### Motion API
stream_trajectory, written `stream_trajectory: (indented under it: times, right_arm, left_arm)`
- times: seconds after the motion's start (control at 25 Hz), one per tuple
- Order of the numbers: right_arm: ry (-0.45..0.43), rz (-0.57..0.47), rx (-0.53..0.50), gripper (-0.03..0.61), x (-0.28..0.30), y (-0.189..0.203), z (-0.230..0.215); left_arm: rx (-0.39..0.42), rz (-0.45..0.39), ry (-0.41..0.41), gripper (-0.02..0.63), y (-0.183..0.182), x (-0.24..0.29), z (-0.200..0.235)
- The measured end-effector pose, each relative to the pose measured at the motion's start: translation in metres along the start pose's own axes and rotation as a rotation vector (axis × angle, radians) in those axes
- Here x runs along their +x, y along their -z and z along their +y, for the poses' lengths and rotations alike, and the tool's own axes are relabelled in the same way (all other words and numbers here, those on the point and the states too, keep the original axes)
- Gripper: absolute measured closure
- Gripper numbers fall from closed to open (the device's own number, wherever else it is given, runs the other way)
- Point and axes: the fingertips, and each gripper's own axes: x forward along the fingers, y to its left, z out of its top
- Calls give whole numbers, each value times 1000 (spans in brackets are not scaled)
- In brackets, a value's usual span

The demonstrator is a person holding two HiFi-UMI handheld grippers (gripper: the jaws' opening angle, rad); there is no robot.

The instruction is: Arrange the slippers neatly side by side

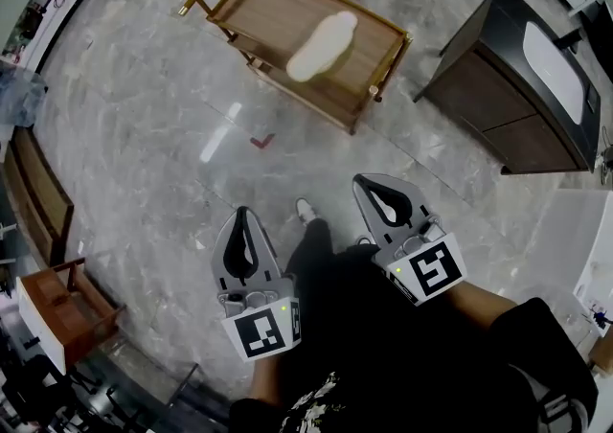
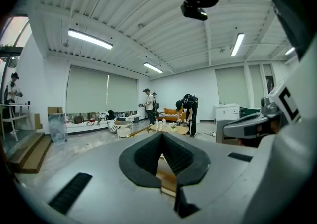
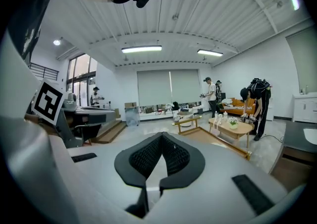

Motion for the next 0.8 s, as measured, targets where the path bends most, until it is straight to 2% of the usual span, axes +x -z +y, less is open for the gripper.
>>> stream_trajectory:
  times: [0.6,0.8]
  right_arm:
    - [41,-20,17,586,98,-16,16]
    - [92,-19,9,586,113,-17,8]
  left_arm:
    - [29,-7,48,612,-7,59,83]
    - [35,-17,79,612,-8,75,98]
